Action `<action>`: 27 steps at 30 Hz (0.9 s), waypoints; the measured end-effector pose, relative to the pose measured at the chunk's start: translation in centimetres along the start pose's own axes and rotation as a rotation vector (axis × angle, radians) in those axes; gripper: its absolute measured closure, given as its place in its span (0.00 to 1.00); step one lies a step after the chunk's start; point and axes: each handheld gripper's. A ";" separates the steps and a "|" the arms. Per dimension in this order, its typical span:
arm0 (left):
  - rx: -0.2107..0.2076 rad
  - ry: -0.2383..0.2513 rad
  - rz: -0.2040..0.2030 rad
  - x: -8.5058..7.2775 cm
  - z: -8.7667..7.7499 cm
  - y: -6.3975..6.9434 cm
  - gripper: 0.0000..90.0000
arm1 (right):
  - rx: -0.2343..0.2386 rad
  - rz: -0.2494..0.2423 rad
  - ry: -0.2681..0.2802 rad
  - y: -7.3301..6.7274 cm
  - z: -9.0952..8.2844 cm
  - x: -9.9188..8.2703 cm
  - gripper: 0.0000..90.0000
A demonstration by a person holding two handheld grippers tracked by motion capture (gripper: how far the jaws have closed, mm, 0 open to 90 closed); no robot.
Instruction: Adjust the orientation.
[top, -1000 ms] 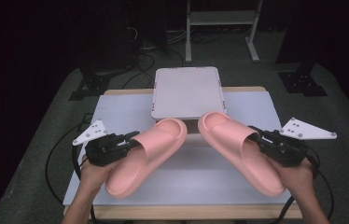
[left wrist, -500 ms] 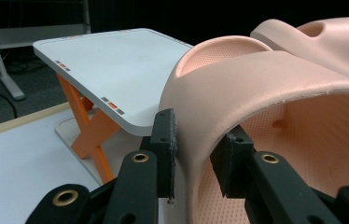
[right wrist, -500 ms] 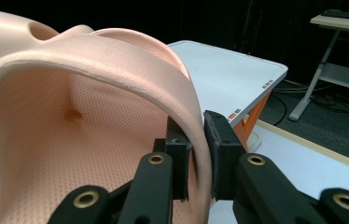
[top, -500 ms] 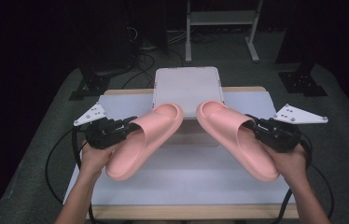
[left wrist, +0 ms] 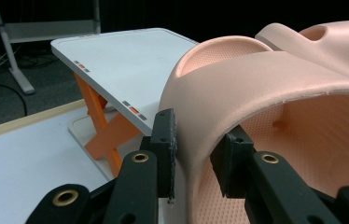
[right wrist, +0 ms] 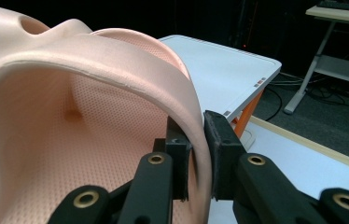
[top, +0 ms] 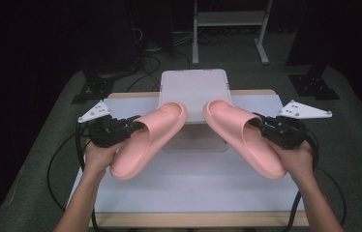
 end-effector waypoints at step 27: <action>0.013 -0.025 -0.024 2.9 3.0 -2.3 0.80 | -0.024 0.020 -0.041 1.0 3.4 1.7 0.89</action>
Point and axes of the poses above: each handheld gripper's, and its own axes: z roughly forward along the jaws, x roughly out of its top, y roughly to its right, and after that the axes turned 14 degrees about -x, right-handed
